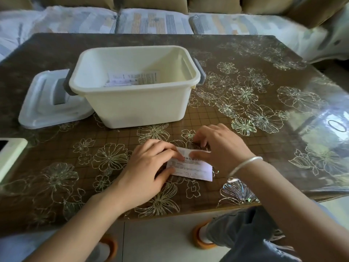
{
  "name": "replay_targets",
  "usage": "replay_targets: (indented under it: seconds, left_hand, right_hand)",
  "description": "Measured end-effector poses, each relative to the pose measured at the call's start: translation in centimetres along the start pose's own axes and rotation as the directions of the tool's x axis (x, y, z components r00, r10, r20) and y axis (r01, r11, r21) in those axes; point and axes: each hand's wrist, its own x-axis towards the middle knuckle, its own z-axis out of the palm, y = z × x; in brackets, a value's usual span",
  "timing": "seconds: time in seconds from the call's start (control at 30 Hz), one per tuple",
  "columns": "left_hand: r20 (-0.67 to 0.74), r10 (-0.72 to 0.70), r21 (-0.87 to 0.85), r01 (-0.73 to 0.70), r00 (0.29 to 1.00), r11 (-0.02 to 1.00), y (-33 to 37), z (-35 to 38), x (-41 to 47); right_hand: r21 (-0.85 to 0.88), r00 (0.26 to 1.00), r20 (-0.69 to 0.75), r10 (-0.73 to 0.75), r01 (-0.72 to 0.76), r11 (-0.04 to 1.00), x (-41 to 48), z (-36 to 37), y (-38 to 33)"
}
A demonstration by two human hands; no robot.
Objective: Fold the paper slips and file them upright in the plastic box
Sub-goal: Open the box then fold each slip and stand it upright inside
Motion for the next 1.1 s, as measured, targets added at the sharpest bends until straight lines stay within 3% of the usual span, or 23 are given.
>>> replay_targets:
  seconds: [0.1,0.23,0.43,0.6,0.73,0.9,1.0,1.1]
  left_hand:
    - [0.007,0.036,0.034,-0.036,0.999,0.999,-0.1,-0.1,-0.2]
    - [0.024,0.063,0.013,-0.064,0.998,0.998,-0.3,-0.5,-0.4]
    - [-0.051,0.086,0.022,-0.085,0.995,0.996,0.9,-0.7,-1.6]
    - [-0.018,0.164,0.069,-0.162,0.986,0.984,1.4,-1.0,-2.9]
    - [0.002,0.288,0.119,-0.286,0.958,0.951,1.3,-1.6,-3.1]
    - [-0.107,0.376,0.22,-0.347,0.92,0.912,1.1,-1.5,-2.8]
    - [-0.22,0.274,0.158,-0.243,0.936,0.957,1.1,-0.9,-3.1]
    - [-0.288,0.069,0.042,-0.06,0.955,0.997,1.4,-0.7,-3.3]
  right_hand:
    - [-0.003,0.986,0.161,0.043,-0.043,0.999,1.3,-0.7,-0.7]
    - [-0.022,0.969,0.235,0.07,-0.067,0.998,1.4,-1.2,-1.1]
    - [0.035,0.96,0.231,0.159,-0.171,0.985,-0.4,-0.7,-1.4]
    - [0.052,0.955,0.139,0.261,-0.271,0.961,-2.0,0.3,-1.7]
    - [0.048,0.956,0.136,0.259,-0.268,0.962,-2.9,0.8,-2.0]
    - [0.002,0.957,0.095,0.275,-0.277,0.961,-3.7,0.9,-2.2]
    - [0.088,0.981,-0.045,0.187,-0.183,0.979,-4.4,0.6,-2.0]
    - [0.222,0.96,-0.278,-0.037,0.102,0.97,-4.9,1.0,-1.6]
